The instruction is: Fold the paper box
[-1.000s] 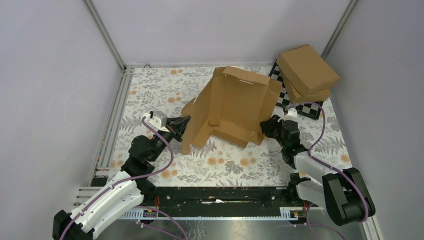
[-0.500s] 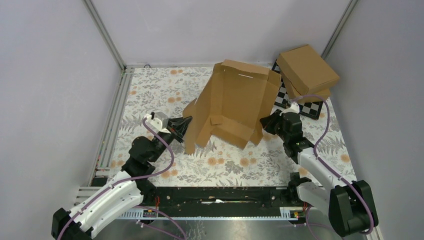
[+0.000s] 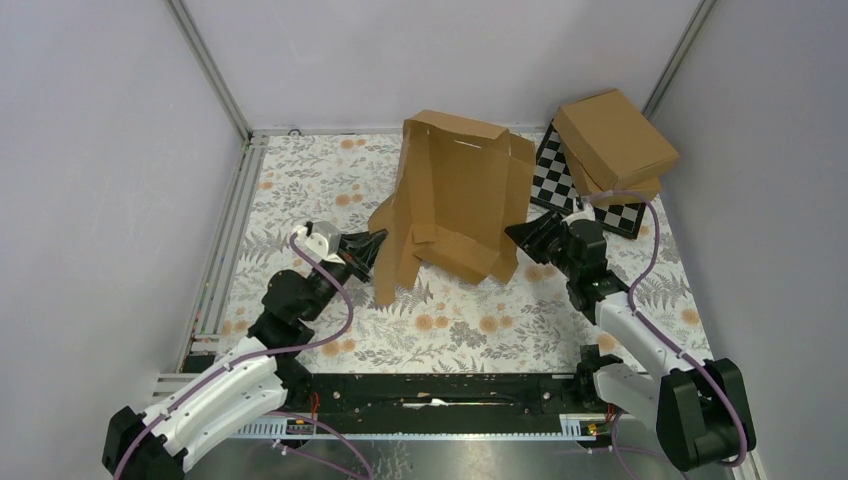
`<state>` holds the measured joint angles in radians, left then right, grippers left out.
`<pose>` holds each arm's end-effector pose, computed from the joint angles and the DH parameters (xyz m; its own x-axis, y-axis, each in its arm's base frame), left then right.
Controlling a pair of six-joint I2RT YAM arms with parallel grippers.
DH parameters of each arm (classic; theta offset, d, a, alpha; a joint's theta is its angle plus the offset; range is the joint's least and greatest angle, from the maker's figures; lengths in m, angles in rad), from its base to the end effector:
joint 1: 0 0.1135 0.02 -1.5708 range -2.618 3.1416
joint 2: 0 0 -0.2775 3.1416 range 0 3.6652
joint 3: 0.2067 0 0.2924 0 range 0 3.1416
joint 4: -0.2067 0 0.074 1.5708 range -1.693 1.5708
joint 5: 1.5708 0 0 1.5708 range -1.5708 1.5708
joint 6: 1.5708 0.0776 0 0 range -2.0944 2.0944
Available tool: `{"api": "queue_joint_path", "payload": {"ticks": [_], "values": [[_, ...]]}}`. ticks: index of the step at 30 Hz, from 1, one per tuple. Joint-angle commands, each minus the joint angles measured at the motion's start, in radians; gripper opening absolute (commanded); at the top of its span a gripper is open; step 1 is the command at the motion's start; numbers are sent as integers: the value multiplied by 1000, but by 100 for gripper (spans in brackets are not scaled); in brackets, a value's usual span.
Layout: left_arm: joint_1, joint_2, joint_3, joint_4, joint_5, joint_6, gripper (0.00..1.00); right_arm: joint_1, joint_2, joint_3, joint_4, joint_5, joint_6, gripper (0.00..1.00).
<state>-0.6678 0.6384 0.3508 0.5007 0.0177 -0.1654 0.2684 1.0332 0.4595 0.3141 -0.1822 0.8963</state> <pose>0.1850 -0.1477 0.2873 0.0596 -0.2567 -0.9647 0.6515 0.7422 -0.1572 0.2818 0.0921 0.2084 -0.4901 0.6618 -0.5672 -0.0750 0.6163 0.7839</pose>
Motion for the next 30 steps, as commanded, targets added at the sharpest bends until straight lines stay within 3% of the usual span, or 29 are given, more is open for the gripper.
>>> {"api": "queue_joint_path", "payload": {"ticks": [1, 6, 8, 17, 24, 30], "values": [[-10, 30, 5, -45, 8, -6, 0, 3, 17, 43, 121, -78, 87, 43], [-10, 2, -5, -59, -66, -11, 0, 3, 68, -1, 75, 71, -219, 65], [-10, -9, -14, -53, -70, -11, 0, 3, 96, -42, 89, 150, -299, 69], [-10, -7, -12, -60, -95, -8, 0, 3, 187, -117, 151, 269, -348, 93], [-10, -16, -5, -103, -210, -22, 0, 4, 183, -119, 81, 385, -344, 100], [-10, -45, -5, -144, -301, -23, 0, 3, 216, -132, 121, 371, -304, 100]]}}
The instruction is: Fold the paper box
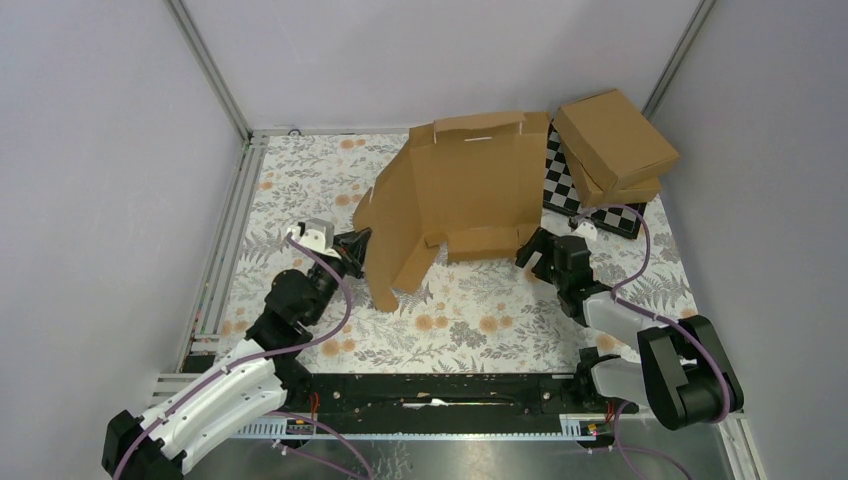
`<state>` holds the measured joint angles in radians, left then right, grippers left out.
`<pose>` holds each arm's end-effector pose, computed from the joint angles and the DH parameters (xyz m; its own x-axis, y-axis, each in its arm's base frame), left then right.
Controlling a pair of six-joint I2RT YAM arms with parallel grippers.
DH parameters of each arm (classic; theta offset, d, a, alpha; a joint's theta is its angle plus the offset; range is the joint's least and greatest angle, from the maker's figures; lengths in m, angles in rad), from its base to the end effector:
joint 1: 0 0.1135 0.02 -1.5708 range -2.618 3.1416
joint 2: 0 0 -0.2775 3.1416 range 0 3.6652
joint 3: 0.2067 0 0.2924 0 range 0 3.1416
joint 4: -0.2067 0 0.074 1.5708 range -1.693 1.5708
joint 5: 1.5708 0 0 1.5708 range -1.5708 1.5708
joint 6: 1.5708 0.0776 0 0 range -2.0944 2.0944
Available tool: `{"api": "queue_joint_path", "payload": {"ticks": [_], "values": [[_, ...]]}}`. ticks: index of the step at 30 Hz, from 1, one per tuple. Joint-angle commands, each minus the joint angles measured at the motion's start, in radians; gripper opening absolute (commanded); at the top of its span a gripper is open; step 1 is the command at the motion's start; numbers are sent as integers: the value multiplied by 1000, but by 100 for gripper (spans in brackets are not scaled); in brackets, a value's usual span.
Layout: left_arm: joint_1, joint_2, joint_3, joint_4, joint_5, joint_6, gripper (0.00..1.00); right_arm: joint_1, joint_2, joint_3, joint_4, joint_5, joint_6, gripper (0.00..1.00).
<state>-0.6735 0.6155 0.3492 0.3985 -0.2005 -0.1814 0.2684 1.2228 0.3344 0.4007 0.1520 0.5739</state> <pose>0.1926 -0.1339 0.2761 0.0189 -0.2413 -0.9703 0.4680 0.8597 -0.2046 0.2784 0.0644 0.1195 -0.4517 0.4323 -0.7804 0.1335 0.8976 0.4200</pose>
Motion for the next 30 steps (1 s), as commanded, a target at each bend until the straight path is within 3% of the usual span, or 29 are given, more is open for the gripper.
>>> {"api": "queue_joint_path", "payload": {"ticks": [1, 5, 9, 13, 18, 30], "values": [[-5, -25, -3, -50, -95, -8, 0, 2, 37, 2, 33, 26, 26, 100], [-4, -27, -4, -59, -108, -13, 0, -3, 60, 30, 6, 44, 98, 100], [-4, -22, -1, -63, -114, -10, 0, -31, 59, 57, 10, 82, 66, 100], [-4, -10, 2, -56, -95, -5, 0, -88, 73, 83, 40, 35, 98, 100], [-4, 5, 5, -41, -33, 6, 0, -207, 213, 157, 109, -189, 265, 100], [-6, 11, 7, -41, -27, 17, 0, -262, 577, 340, 304, -360, 367, 96]]}}
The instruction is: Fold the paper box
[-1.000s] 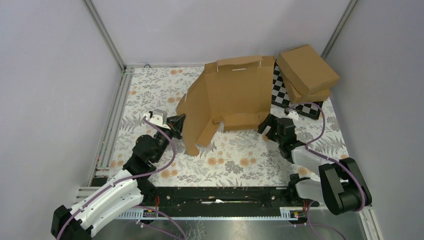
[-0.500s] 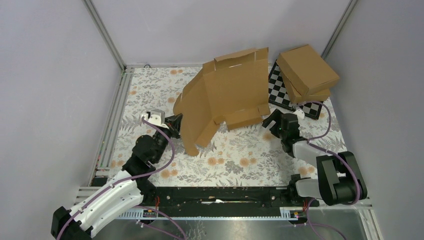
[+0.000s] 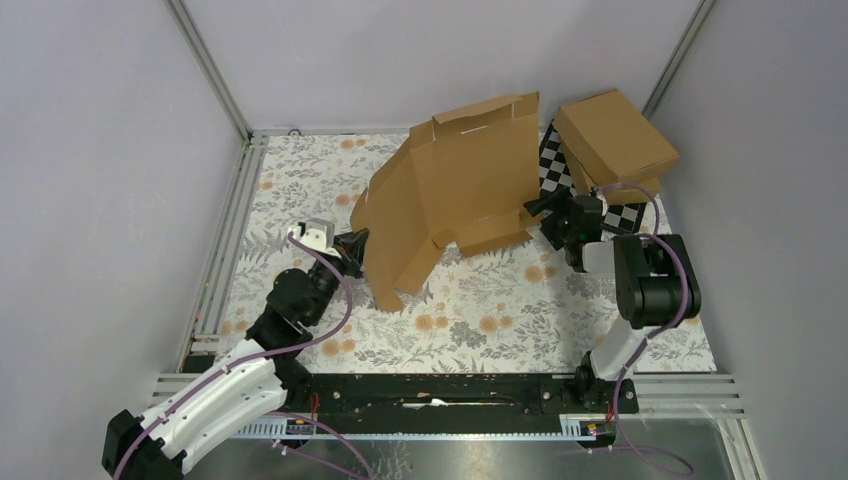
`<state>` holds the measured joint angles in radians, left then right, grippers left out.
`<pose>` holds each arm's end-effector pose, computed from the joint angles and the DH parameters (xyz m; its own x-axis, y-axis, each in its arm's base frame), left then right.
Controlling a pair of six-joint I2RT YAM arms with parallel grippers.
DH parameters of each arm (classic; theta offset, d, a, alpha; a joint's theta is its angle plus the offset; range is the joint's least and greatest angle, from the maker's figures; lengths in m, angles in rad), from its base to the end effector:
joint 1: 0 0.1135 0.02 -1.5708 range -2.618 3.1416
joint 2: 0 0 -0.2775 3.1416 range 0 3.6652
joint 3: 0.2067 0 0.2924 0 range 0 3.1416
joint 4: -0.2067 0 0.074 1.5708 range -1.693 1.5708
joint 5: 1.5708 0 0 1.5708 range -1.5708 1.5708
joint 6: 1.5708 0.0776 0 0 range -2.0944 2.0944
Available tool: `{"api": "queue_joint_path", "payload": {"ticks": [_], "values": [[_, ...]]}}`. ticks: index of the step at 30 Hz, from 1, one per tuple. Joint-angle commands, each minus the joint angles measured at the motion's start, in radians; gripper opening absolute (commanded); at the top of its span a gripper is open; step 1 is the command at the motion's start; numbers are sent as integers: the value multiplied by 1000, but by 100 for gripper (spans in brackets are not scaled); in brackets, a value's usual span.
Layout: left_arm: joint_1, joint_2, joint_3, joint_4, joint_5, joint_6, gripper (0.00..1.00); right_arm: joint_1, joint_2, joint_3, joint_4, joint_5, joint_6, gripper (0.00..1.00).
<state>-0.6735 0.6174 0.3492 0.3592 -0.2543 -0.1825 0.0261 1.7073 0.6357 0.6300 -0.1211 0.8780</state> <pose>0.1951 -0.1307 0.2697 -0.0042 -0.2214 -0.9752 0.4140 0.8873 -0.2032 0.3836 0.0194 0.1013 -0.3768 0.7543 -0.5377 0.2425 0.6406 0.7286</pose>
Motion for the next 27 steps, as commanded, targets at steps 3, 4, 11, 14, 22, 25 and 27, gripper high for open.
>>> {"api": "queue_joint_path", "payload": {"ticks": [3, 4, 11, 14, 22, 25, 27], "values": [[-6, 10, 8, -3, 28, 20, 0, -47, 144, 40, 143, -120, 80, 93], [-6, 9, 10, -3, 31, 20, 0, -48, 152, 26, 196, -129, 92, 93], [-7, 10, 11, 1, 54, 26, 0, -48, 208, 6, 410, -223, 123, 68], [-9, 15, 11, 9, 79, 29, 0, -48, 209, 27, 394, -238, 91, 55], [-13, 18, 8, 23, 110, 37, 0, -41, 160, 45, 320, -198, -5, 46], [-17, 18, 7, 26, 114, 40, 0, -40, 153, 57, 321, -191, -12, 46], [-18, 22, 9, 23, 113, 40, 0, -34, 143, 67, 312, -181, -27, 47]]}}
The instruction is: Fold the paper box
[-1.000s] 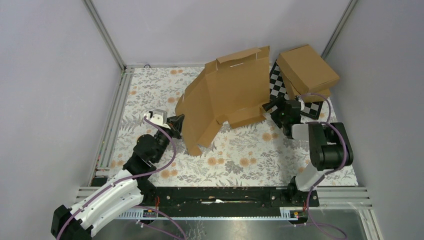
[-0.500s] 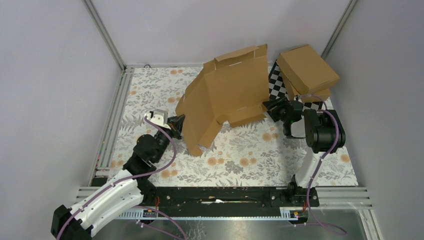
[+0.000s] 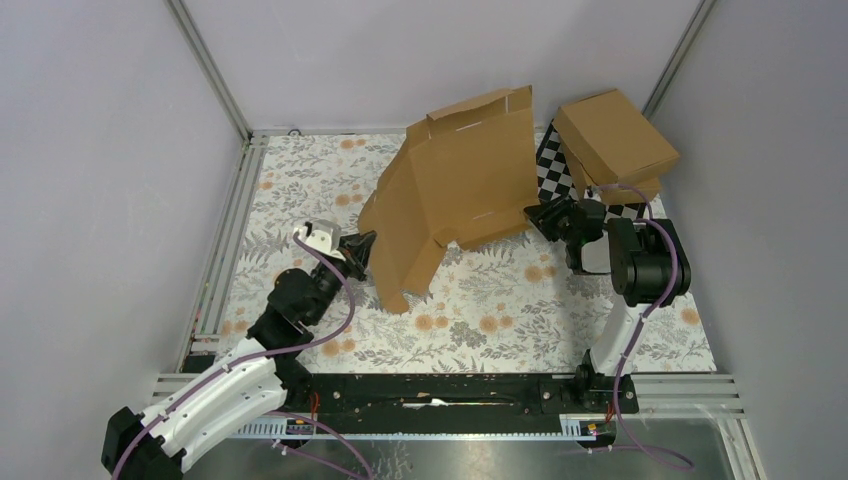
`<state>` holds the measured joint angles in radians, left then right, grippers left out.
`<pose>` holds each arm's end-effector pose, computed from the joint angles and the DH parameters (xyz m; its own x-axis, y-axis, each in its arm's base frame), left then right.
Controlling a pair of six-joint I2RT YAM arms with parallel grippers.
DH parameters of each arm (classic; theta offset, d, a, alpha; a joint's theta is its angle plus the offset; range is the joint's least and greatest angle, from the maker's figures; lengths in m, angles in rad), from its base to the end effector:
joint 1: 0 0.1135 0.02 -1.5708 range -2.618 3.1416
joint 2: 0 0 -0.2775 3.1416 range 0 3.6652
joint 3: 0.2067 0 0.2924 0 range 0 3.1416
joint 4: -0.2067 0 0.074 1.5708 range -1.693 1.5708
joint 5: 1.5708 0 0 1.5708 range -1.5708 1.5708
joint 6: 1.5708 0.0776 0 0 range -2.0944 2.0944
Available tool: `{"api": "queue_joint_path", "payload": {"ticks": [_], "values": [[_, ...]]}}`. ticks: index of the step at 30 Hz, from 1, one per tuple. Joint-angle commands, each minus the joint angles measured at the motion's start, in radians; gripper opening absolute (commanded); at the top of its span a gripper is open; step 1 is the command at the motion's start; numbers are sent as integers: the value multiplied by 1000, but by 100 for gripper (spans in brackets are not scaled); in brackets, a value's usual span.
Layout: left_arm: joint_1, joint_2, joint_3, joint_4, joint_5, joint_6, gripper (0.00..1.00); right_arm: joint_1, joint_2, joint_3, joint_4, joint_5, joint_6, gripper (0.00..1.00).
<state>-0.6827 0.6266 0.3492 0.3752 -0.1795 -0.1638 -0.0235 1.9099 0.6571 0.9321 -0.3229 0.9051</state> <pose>0.1923 -0.1385 0.2703 -0.0040 -0.2035 -0.9791 0.4888 0.8537 -0.1795 0.3993 0.0152 0.0756 -0.4139 0.7558 -0.5074 0.0757 0.5841 0.8082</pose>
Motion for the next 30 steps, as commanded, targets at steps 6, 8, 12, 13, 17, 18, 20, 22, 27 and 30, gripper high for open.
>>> {"api": "queue_joint_path", "payload": {"ticks": [6, 8, 12, 13, 17, 18, 20, 22, 27, 30], "values": [[-17, 22, 13, 10, 45, 28, 0, 56, -97, 69, -21, 47, -111, 48], [-20, 24, 14, 9, 42, 30, 0, 59, -90, 75, -10, 41, -102, 48], [-25, 23, 16, 6, 38, 35, 0, 60, -78, 84, 5, 60, -78, 48], [-26, 22, 16, 5, 38, 35, 0, 59, -78, 84, 5, 74, -69, 49], [-31, 23, 16, 7, 35, 39, 0, 60, -77, 93, 6, 101, -51, 48], [-32, 26, 16, 6, 35, 41, 0, 60, -78, 95, 3, 104, -49, 47], [-35, 28, 19, 4, 33, 43, 0, 62, -83, 97, -14, 111, -60, 44], [-38, 29, 19, 4, 30, 44, 0, 65, -89, 101, -39, 114, -75, 43], [-46, 26, 19, 4, 27, 50, 0, 71, -87, 103, -67, 121, -75, 42], [-50, 24, 19, 4, 26, 52, 0, 78, -93, 122, -139, 150, -104, 41]]}}
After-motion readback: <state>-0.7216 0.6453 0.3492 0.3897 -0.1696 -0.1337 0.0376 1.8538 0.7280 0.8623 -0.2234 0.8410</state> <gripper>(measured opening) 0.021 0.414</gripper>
